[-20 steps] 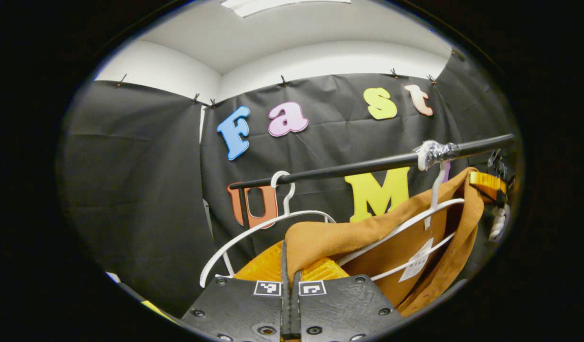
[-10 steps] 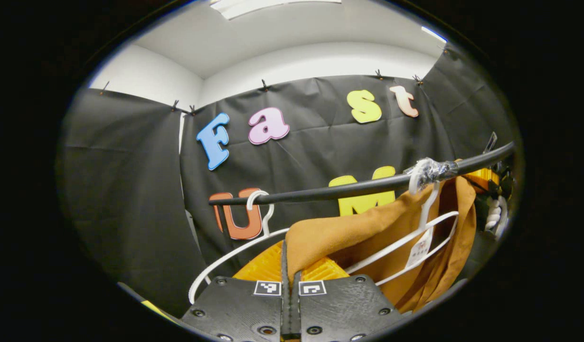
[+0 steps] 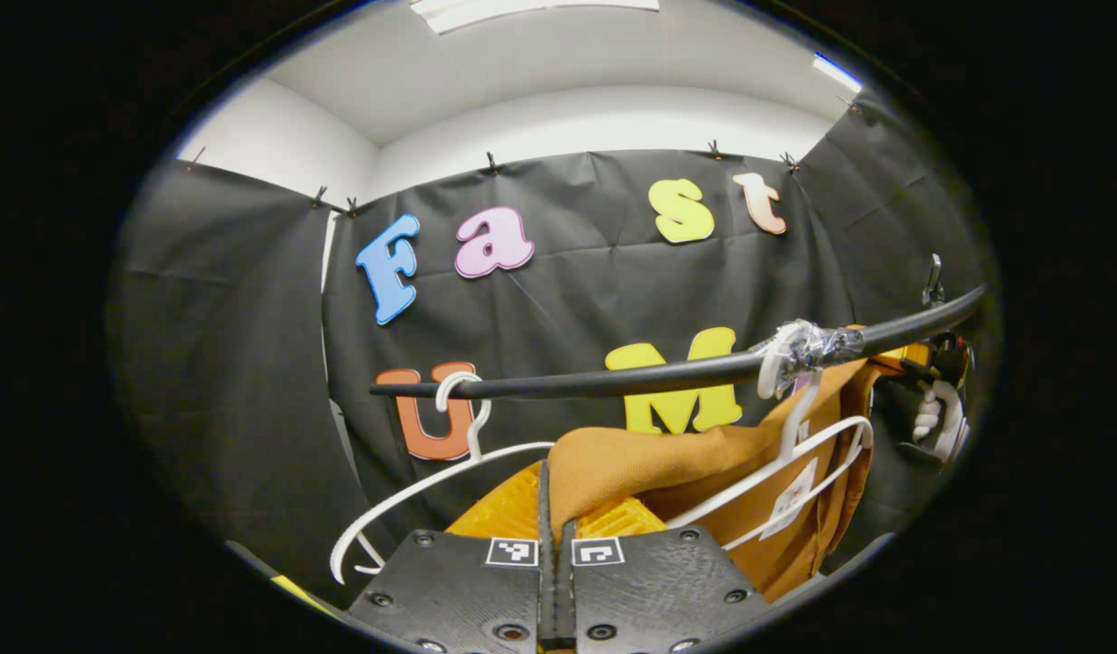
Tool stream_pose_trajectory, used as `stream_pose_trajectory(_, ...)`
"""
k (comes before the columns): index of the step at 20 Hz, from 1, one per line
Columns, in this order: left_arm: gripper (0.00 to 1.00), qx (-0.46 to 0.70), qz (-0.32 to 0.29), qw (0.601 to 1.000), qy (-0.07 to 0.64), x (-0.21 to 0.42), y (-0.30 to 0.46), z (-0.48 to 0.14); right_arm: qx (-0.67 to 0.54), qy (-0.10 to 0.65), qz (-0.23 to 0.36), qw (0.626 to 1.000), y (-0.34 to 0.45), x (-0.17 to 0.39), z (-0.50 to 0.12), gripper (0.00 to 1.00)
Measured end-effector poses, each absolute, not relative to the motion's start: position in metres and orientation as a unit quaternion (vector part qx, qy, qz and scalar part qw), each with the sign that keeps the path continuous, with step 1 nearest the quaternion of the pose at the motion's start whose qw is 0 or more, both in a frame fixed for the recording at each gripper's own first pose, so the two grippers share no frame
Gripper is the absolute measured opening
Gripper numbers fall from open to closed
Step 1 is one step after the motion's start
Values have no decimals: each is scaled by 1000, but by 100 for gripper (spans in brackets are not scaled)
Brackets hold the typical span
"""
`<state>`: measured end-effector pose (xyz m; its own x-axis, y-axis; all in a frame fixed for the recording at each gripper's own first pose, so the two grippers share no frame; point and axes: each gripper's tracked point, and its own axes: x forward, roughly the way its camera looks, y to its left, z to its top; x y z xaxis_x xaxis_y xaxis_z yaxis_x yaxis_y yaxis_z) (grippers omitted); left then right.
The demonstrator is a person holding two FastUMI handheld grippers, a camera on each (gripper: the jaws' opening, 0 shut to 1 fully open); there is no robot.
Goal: Grasp the clothes on the hanger with both hands and then place them into the laundry hamper below.
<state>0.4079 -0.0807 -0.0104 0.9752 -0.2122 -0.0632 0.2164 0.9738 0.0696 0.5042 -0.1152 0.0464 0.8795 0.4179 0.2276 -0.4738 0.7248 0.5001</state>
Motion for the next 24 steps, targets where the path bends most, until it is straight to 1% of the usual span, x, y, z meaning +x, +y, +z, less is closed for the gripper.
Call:
stream_pose_trajectory(1, 3, 41, -115, 992, 35, 409, -77, -14, 279, -25, 241, 929, -106, 508, 33, 4)
stream_pose_trajectory(2, 0, 45, -123, 990, 45, 411, -72, -20, 278, -7, 244, 929, -98, 511, 28, 5)
stream_pose_trajectory(3, 3, 46, -129, 989, 53, 411, -67, -27, 277, 4, 252, 927, -91, 514, 24, 5)
stream_pose_trajectory(4, 3, 44, -131, 989, 62, 412, -60, -33, 280, 15, 265, 923, -83, 516, 21, 4)
stream_pose_trajectory(5, 0, 38, -131, 988, 70, 412, -54, -38, 284, 29, 284, 915, -72, 518, 14, 4)
stream_pose_trajectory(6, 3, 33, -131, 988, 76, 411, -47, -44, 281, 39, 299, 911, -62, 522, 5, 4)
stream_pose_trajectory(7, 0, 26, -130, 988, 82, 410, -40, -51, 277, 51, 308, 909, -56, 526, -5, 4)
stream_pose_trajectory(9, 0, 9, -132, 986, 98, 410, -33, -67, 275, 79, 320, 903, -45, 532, -29, 5)
stream_pose_trajectory(11, 0, 3, -126, 986, 109, 410, -24, -81, 289, 90, 338, 891, -36, 533, -38, 5)
stream_pose_trajectory(12, 3, -9, -128, 986, 110, 409, -22, -85, 304, 94, 350, 881, -31, 530, -43, 5)
stream_pose_trajectory(15, 3, -54, -138, 983, 107, 407, -20, -94, 359, 102, 372, 850, -26, 535, -54, 5)
stream_pose_trajectory(17, 3, -88, -148, 978, 117, 408, -24, -104, 404, 120, 387, 820, -23, 534, -62, 5)
stream_pose_trajectory(18, 0, -99, -149, 976, 123, 408, -24, -108, 424, 130, 392, 806, -20, 535, -67, 5)
stream_pose_trajectory(19, 4, -105, -152, 974, 129, 407, -25, -114, 436, 138, 392, 798, -18, 536, -74, 4)
stream_pose_trajectory(20, 3, -105, -153, 973, 135, 404, -26, -122, 441, 146, 396, 792, -17, 534, -81, 4)
stream_pose_trajectory(21, 0, -101, -153, 973, 143, 399, -26, -132, 442, 151, 399, 789, -16, 529, -89, 4)
stream_pose_trajectory(24, 0, -108, -142, 969, 172, 385, -24, -166, 446, 170, 389, 788, -13, 520, -121, 4)
